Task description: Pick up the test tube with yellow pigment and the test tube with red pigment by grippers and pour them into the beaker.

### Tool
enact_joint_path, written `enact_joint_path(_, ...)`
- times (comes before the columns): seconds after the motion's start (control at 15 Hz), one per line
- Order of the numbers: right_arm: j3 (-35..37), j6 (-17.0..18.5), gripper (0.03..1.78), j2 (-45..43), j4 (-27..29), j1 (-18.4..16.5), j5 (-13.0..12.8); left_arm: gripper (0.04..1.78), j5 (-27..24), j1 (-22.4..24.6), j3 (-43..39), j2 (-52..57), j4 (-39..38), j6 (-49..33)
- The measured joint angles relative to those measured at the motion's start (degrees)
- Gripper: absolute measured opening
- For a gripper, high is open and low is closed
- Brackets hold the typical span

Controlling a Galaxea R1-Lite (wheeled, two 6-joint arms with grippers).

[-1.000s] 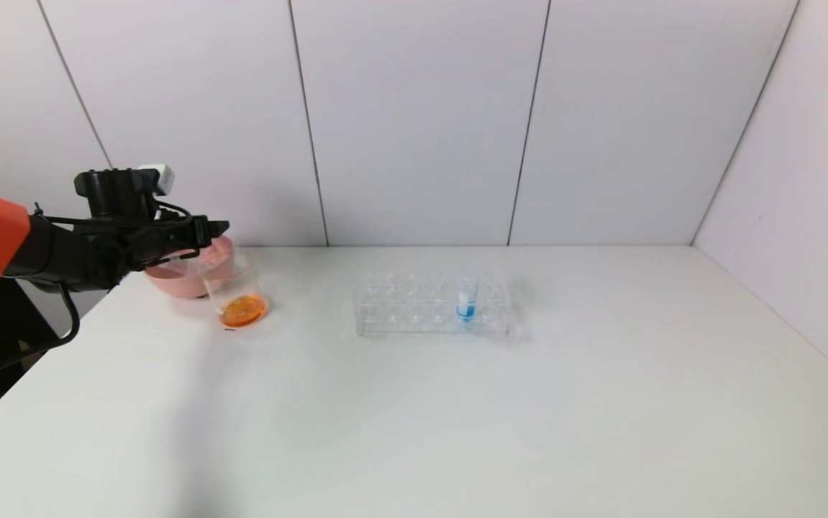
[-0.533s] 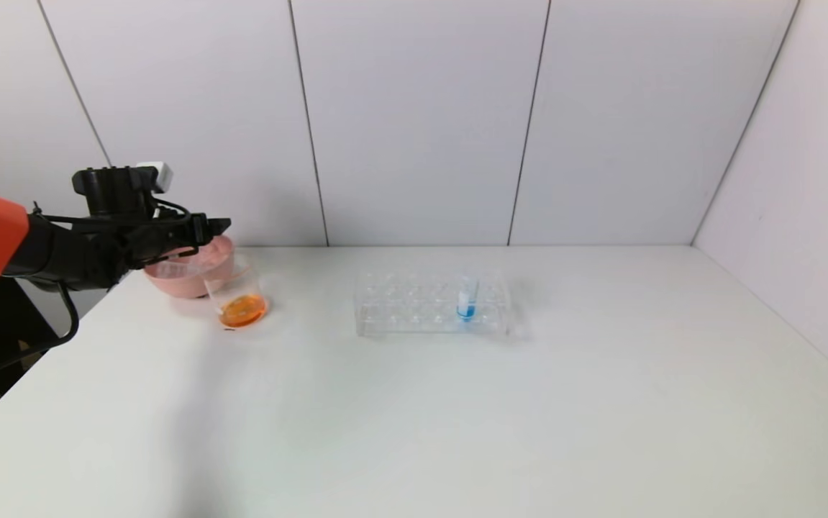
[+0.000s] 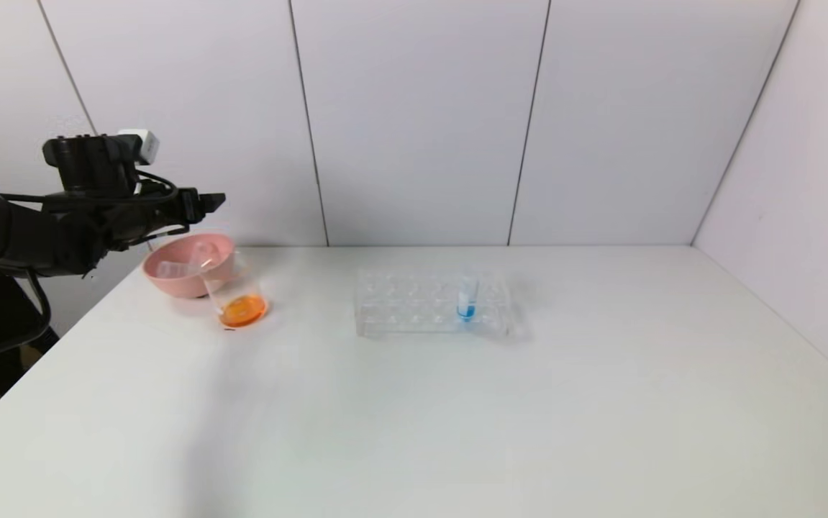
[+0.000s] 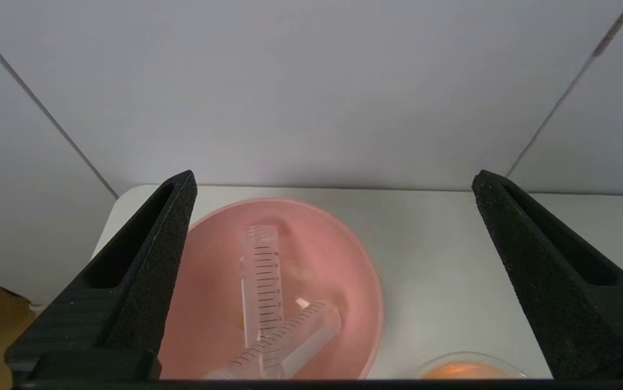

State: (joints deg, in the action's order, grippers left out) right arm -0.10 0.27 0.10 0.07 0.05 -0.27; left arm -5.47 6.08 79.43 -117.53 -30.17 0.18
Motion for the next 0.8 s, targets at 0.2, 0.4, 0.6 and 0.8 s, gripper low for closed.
enact_joint_path(0.2, 0.00, -0.02, 1.70, 0.00, 0.02, 0.00, 0.00, 1.78, -0.23, -1.46, -4.11, 7.06, 0.24, 3.54)
enact_joint_path(0.4, 0.00, -0.02, 1.70, 0.00, 0.02, 0.00, 0.00, 1.78, -0.48, -2.18, -8.61, 15.88, 2.50, 5.41)
enact_joint_path(0.6, 0.00, 0.00, 1.70, 0.00, 0.02, 0.00, 0.02, 1.78, -0.59, -3.06, -13.20, 25.49, 5.53, 5.92)
enact_joint_path(0.8, 0.00, -0.02, 1.70, 0.00, 0.02, 0.00, 0.02, 1.78, -1.22, -3.36, -17.40, 35.97, 9.28, 5.94)
